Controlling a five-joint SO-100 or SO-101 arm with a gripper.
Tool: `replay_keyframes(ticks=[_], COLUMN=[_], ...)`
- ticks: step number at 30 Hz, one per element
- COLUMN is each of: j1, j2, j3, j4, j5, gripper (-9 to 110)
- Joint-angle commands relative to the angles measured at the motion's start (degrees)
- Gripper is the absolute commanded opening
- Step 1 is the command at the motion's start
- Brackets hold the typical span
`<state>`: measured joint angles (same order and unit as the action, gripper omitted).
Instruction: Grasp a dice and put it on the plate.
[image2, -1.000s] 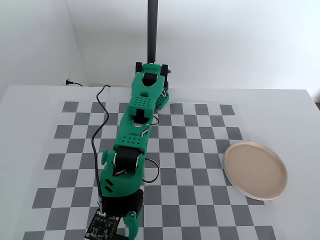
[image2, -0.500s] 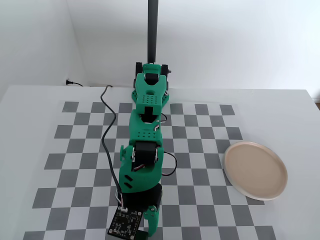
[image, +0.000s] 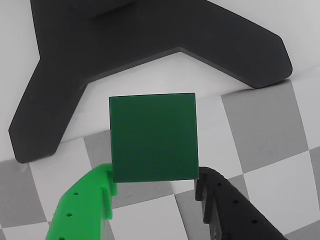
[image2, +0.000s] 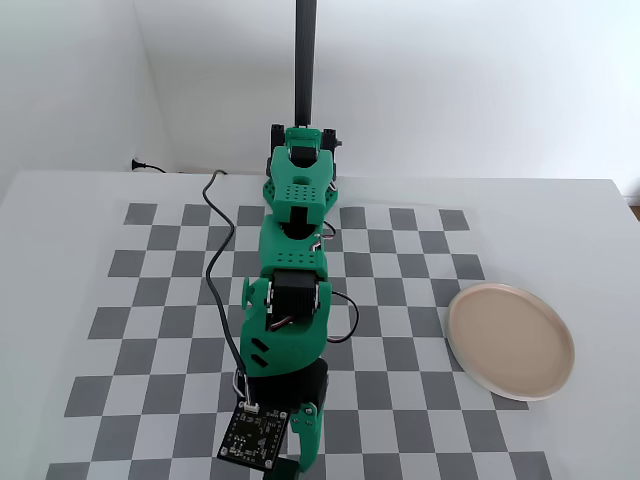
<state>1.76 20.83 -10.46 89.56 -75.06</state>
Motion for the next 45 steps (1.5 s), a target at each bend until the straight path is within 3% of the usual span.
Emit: replay_keyframes(ticks=[1, 6, 20, 45], j1=[-0.97, -1.14, -0.62, -14.59], j2=[9.14, 12.92, 29.44, 33.93], j3=[-5.19, -2.29, 27.25, 37.88], j4=[-0.35, -1.67, -17.58, -21.45], j5=[0.7, 0.88, 0.44, 1.93], gripper=[-4, -4, -4, -4])
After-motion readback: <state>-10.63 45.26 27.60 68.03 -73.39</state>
